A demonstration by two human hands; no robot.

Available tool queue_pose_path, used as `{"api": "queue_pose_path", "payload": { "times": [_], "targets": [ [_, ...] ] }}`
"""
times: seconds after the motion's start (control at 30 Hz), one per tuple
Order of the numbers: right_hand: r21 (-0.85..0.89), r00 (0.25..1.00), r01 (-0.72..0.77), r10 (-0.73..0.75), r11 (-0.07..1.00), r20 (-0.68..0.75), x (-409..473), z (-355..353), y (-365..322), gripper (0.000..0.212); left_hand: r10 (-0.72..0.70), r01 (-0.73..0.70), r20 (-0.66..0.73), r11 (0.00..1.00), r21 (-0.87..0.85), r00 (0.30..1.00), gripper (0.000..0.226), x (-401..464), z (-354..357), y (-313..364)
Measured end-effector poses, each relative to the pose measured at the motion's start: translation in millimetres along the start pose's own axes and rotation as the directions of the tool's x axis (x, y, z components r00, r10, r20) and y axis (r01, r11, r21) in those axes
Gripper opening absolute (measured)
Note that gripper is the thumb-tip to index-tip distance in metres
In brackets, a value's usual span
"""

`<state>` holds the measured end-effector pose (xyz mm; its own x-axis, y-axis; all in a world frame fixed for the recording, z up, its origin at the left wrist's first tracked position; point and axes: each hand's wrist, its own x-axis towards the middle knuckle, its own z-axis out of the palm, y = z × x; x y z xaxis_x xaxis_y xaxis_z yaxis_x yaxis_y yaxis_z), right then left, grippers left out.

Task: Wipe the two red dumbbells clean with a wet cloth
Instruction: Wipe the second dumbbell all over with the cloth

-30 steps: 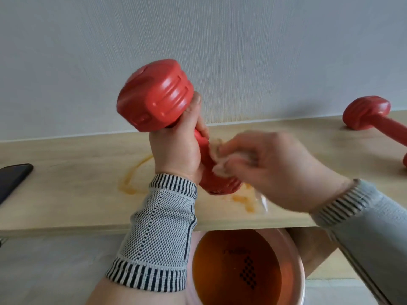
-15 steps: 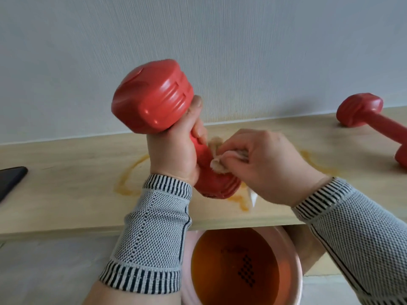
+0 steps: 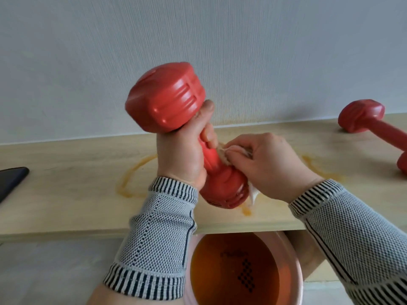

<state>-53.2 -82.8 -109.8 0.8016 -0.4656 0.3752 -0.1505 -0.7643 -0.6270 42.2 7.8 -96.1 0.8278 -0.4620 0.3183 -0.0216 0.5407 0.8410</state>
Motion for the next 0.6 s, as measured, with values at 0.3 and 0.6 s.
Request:
{"api": "queue_pose_path", "payload": {
  "times": [0.3, 0.6],
  "targets": [
    [-0.037, 0.987, 0.110, -0.105, 0.993, 0.121, -3.7, 7.2, -14.3, 0.013, -0.004, 0.018, -0.243, 0.998, 0.054, 0.970, 0.052, 10.1, -13.6, -3.4],
    [-0.061, 0.997, 0.074, -0.072, 0.995, 0.042, -3.5, 8.3, -15.9, 0.015, 0.082, -0.047, -0.202, 0.984, 0.169, 0.976, 0.045, 7.2, -6.7, 0.7]
  ]
}}
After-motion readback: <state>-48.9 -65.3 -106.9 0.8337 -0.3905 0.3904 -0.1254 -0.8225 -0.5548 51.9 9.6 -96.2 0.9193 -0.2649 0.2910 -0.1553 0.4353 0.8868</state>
